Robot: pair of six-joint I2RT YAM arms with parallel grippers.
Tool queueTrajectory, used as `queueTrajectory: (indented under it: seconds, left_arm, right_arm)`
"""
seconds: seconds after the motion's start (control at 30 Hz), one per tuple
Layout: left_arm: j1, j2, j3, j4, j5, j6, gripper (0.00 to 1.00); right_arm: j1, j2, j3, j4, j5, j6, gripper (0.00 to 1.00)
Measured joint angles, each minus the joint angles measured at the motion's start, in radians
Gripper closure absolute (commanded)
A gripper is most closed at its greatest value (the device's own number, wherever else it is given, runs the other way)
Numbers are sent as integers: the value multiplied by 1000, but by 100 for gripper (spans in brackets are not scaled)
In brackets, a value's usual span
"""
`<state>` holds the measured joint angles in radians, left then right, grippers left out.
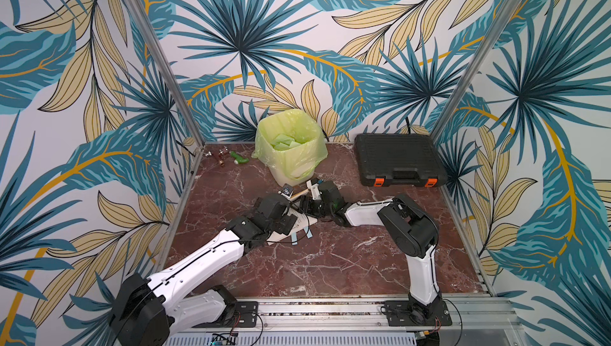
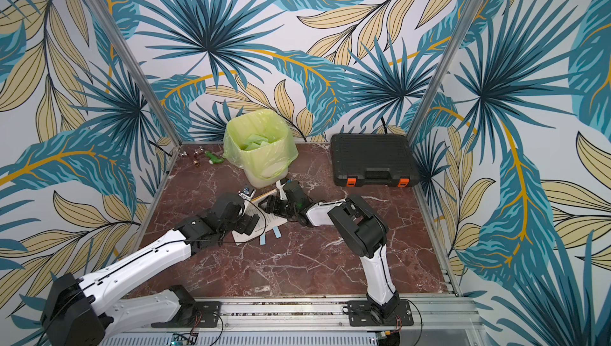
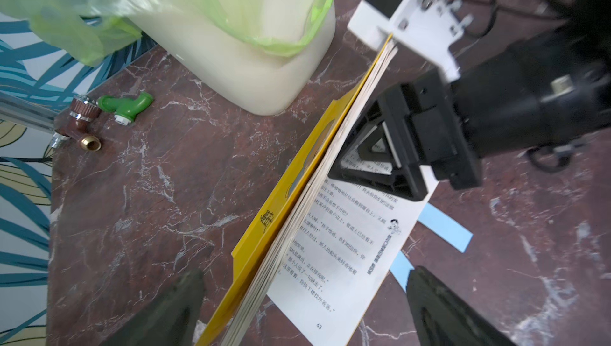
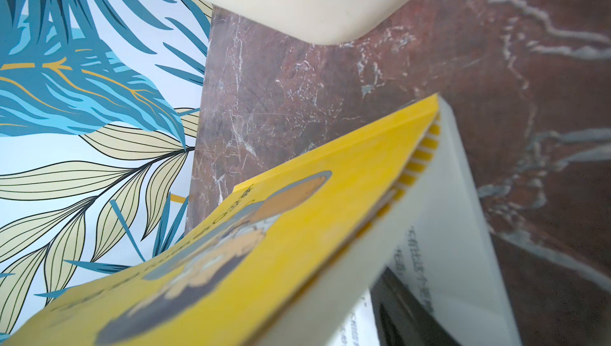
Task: Peel off the used sticky note
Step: Turn the page of the book at the center of the board.
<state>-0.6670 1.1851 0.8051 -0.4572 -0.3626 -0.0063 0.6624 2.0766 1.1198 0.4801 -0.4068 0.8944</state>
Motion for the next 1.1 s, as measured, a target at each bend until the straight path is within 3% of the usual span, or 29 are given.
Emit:
queueTrajectory:
  seconds: [0.1,0.27,0.4,0.73,0.87,1.1]
  left_arm:
    - [0,64,0,1,-21,30,1]
    - [8,103,0,15,-40,69,26]
    - [34,128,12,22,-27,81,38]
    - [86,179,36,18,95,58,98]
    - [129,161,36,15,246,2,100]
    - [163,128,29,60,493,-178,100]
  right_arm:
    - [-4,3,2,0,-17,0,31]
    - [-7,5,3,1,-29,-1,33]
    - [-8,5,3,1,-36,-1,34]
    - [-16,-5,-7,-14,-51,-24,36]
    - [-35,-93,-55,-93,-48,-71,36]
    - [-89,-370,-187,-233,-19,-174,36]
